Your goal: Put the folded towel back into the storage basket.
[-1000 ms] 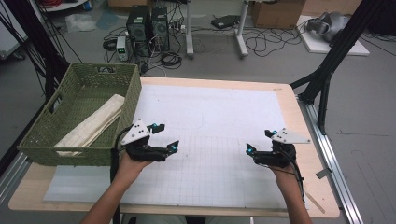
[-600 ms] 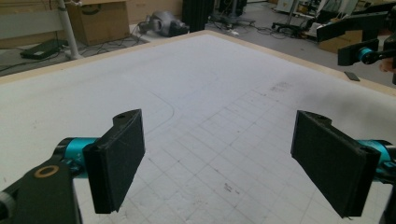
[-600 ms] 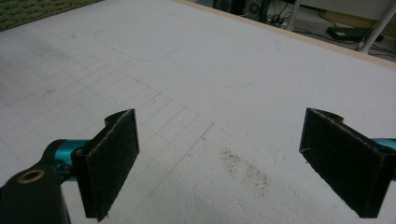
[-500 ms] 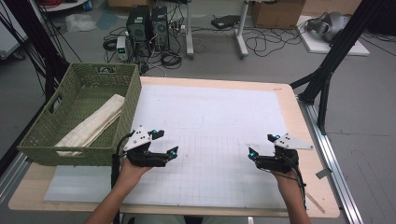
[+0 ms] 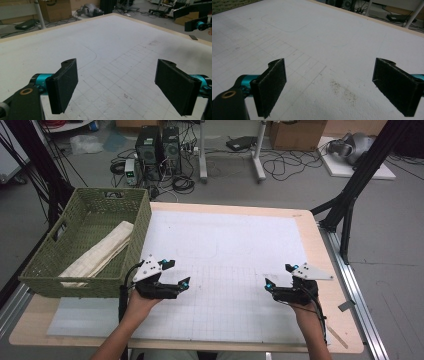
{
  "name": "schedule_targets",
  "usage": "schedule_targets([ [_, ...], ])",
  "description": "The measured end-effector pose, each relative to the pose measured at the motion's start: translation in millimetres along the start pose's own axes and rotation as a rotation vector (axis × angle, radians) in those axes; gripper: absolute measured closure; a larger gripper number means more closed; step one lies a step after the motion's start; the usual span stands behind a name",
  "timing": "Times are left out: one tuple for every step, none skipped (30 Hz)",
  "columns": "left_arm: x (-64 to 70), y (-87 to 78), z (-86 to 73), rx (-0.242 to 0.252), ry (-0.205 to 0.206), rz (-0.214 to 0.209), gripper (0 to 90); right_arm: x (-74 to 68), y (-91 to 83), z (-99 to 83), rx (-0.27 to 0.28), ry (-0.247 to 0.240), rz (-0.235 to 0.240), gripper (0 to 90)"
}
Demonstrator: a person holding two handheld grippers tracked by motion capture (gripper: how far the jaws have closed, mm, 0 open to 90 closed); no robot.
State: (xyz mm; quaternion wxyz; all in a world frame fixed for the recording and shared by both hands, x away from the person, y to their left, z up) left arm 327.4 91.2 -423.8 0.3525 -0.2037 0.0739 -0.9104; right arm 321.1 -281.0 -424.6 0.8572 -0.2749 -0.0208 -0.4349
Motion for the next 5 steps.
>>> schedule_targets([
  [-0.3,-0.1,0.1,0.000,0.001,0.000,19.0,0.2,-0.2,0.1,0.001,0.000,-0.002,11.2],
  [-0.5,-0.1,0.2,0.000,0.000,0.001,19.1,0.3,-0.2,0.3,0.002,0.003,-0.002,11.2],
  [-0.5,0.0,0.1,0.000,0.000,0.001,19.1,0.6,0.1,0.3,0.005,0.002,-0.002,11.2],
  [-0.5,0.2,0.0,-0.001,0.000,0.002,19.1,0.9,0.3,0.3,0.006,0.001,-0.003,11.2],
  [-0.5,0.4,-0.1,-0.002,0.002,0.002,19.0,1.1,0.6,0.1,0.006,-0.001,-0.003,11.2],
])
Point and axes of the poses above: each handheld gripper's, and its own axes: y roughly forward along the jaws, z roughly out of its top, x roughly to its right, the point moved 5 cm from there along y, roughly forward along the jaws, and after that the axes turned 15 degrees about -y, right-handed, at the moved point
